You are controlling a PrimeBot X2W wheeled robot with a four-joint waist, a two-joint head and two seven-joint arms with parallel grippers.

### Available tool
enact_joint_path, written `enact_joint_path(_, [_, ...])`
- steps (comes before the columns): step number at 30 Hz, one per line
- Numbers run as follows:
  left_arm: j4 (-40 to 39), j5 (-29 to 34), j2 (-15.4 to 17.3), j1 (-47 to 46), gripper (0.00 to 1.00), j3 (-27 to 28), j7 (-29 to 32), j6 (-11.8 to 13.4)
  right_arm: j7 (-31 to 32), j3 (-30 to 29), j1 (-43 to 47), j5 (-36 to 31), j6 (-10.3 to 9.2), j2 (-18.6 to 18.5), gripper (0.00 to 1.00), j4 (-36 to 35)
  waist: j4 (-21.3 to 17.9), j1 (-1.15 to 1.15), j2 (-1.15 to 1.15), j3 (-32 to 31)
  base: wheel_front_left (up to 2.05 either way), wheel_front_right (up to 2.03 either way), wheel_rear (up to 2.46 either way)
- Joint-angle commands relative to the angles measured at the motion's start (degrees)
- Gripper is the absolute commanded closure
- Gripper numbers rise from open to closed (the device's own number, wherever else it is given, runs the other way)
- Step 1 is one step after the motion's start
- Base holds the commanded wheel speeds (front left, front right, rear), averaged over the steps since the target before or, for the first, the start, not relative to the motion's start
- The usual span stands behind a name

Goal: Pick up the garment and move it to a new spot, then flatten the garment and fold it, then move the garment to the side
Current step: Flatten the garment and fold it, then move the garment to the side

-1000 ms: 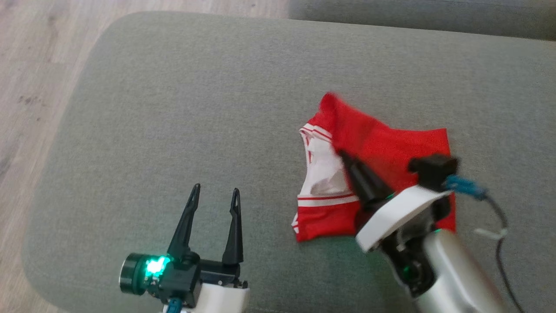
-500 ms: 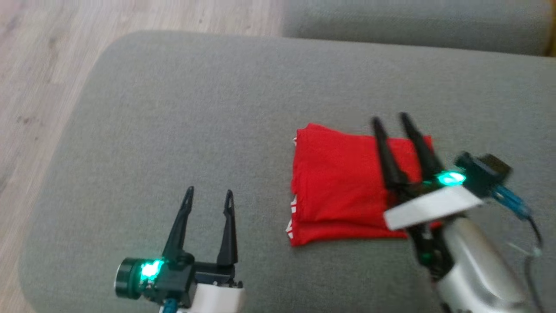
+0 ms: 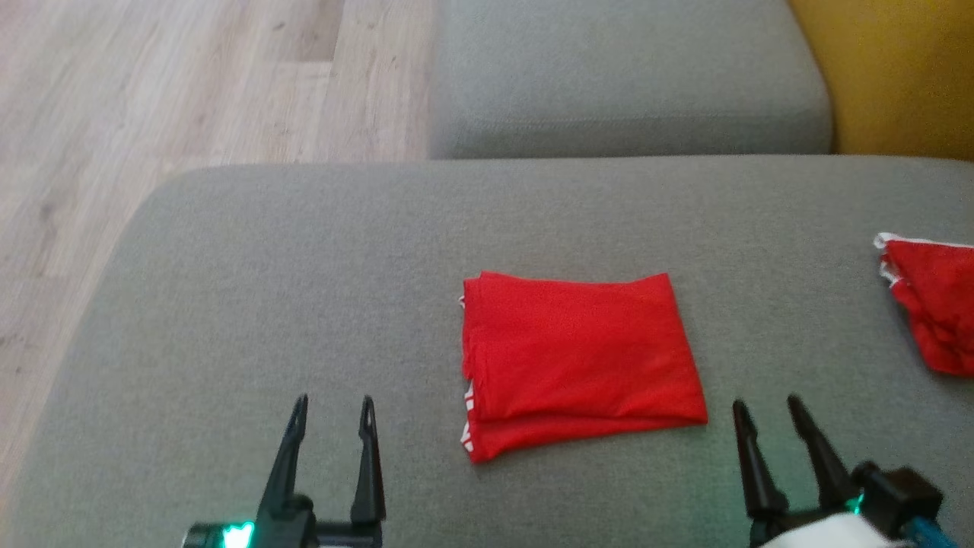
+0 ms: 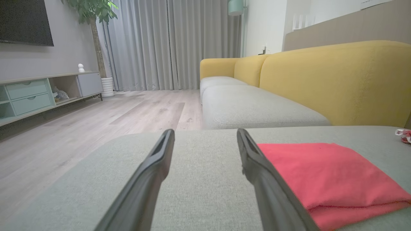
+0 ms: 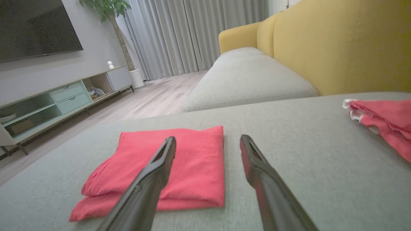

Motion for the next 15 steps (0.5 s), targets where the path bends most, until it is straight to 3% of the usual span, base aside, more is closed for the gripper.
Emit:
enact_joint_path(1, [-1.13, -0.46, -0.37, -0.28, 0.00, 2.30, -0.30, -0.25, -0.62, 1.07, -0.56, -0.74, -0.04, 0.33, 0.00, -1.28, -1.04, 0.01, 0.00, -1.10, 0.00, 0.00, 0.00])
enact_joint_path(15, [1.39, 0.32, -0.40, 0.89, 0.00, 5.12, -0.30, -1.81, -0.63, 1.43, 0.05, -3.05, -0.04, 2.17, 0.00, -0.75, -1.79, 0.01, 0.00, -0.96, 0.00, 0.00, 0.00])
